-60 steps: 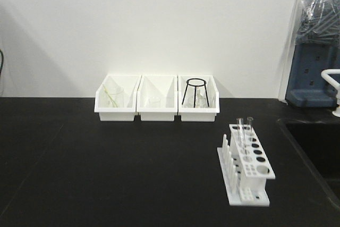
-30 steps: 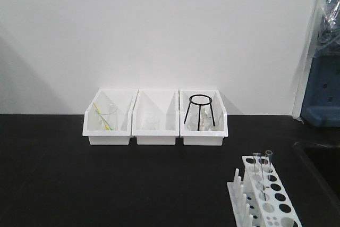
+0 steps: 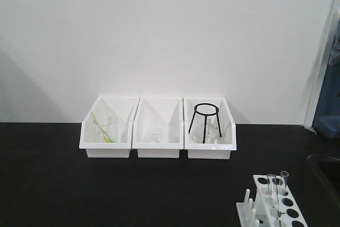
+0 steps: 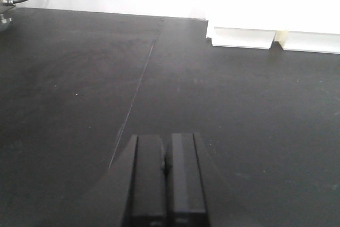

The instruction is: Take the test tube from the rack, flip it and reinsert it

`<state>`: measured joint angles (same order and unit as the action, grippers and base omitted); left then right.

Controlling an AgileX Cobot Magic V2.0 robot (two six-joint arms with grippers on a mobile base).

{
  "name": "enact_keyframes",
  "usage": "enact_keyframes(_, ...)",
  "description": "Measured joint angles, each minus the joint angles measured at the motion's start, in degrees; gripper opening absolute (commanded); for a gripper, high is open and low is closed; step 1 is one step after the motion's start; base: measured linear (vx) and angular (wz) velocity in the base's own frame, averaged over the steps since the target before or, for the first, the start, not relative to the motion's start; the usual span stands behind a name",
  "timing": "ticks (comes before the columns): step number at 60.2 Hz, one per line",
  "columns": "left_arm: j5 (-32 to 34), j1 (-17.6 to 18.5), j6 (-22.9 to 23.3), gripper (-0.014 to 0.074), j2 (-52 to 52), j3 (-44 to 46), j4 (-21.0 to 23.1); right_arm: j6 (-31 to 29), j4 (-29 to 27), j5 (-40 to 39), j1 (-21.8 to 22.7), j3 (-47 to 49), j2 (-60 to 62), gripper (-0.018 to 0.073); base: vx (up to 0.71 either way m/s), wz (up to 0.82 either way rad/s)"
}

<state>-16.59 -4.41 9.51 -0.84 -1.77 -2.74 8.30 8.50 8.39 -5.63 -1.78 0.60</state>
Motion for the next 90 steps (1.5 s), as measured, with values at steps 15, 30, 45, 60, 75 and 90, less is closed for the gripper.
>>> enact_keyframes(15,0.0,0.0,0.0,-0.0006,0.0,0.0,0.0,0.0,0.0,0.0,0.0,0.0,0.0,-0.0008,0.02,0.0)
enact_keyframes(30,0.0,0.0,0.0,-0.0006,0.0,0.0,0.0,0.0,0.0,0.0,0.0,0.0,0.0,-0.0008,0.0,0.0)
enact_keyframes(45,0.0,0.0,0.0,-0.0006,0.0,0.0,0.0,0.0,0.0,-1.6,0.0,0.0,0.0,-0.0008,0.0,0.0)
enact_keyframes(60,0.0,0.0,0.0,-0.0006,0.0,0.0,0.0,0.8,-1.1,-7.3,0.0,1.8,-0.1,-0.0008,0.0,0.0)
enact_keyframes(75,0.0,0.0,0.0,-0.0006,0.0,0.0,0.0,1.1,1.5,0.9,0.0,19.2,-11.8,-0.0006,0.0,0.0)
enact_keyframes(90,0.0,0.0,0.0,-0.0006,0.0,0.0,0.0,1.1,3.7,1.4,0.0,28.0,-28.4,0.003,0.0,0.0)
